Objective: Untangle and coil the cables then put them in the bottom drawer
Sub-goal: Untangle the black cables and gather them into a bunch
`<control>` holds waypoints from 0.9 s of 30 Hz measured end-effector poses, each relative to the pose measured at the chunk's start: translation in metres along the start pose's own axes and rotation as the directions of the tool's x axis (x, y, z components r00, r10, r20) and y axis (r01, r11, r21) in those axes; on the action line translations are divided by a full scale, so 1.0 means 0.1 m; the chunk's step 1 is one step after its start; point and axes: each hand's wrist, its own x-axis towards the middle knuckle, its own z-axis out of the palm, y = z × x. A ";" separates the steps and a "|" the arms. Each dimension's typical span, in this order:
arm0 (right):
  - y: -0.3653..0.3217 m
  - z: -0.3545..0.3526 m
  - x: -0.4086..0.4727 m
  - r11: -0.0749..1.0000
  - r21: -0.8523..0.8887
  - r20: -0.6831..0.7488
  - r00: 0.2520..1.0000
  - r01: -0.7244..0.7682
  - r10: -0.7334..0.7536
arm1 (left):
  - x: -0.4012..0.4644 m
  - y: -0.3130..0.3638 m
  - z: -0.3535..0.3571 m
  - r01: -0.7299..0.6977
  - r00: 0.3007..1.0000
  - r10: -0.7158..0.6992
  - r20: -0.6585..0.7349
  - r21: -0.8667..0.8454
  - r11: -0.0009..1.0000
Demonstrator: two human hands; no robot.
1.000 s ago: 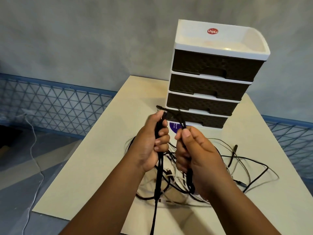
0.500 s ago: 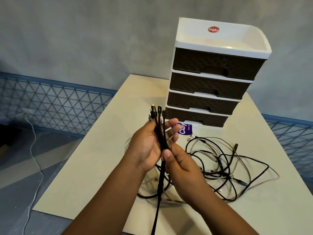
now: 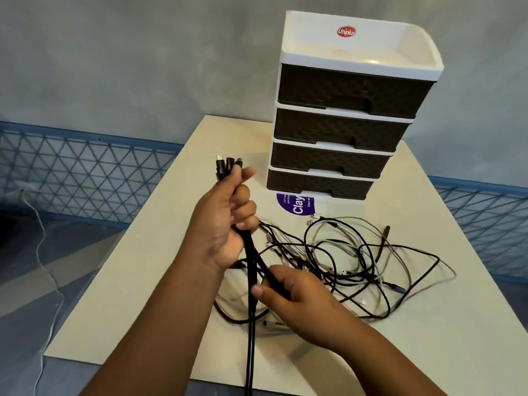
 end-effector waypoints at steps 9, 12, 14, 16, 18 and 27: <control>0.71 -0.63 -0.30 0.876 -0.479 -0.112 0.994 -0.051 -0.003 | 0.01 0.25 -0.13 -0.063 0.998 0.062 -0.018 -0.073 0.995; 0.86 -0.72 -0.33 0.855 -0.506 -0.170 0.985 -0.110 0.027 | 0.02 0.33 -0.15 -0.081 0.996 0.079 -0.037 -0.064 0.995; 0.87 -0.78 -0.31 0.816 -0.578 -0.214 0.968 -0.020 -0.128 | 0.02 0.38 -0.17 -0.091 0.994 0.089 -0.056 -0.035 0.995; 0.77 -0.86 -0.30 0.781 -0.624 -0.304 0.912 0.027 -0.274 | 0.03 0.38 -0.17 -0.077 0.995 0.078 -0.070 0.021 0.997; 0.56 -0.97 -0.28 0.786 -0.619 -0.394 0.861 0.011 -0.322 | 0.06 0.35 -0.13 -0.035 0.997 0.041 -0.058 0.107 0.994; -0.76 -1.46 0.23 0.809 -0.588 -0.395 0.871 0.004 -0.291 | 0.05 0.14 0.53 -0.032 0.918 -0.289 0.272 0.776 0.630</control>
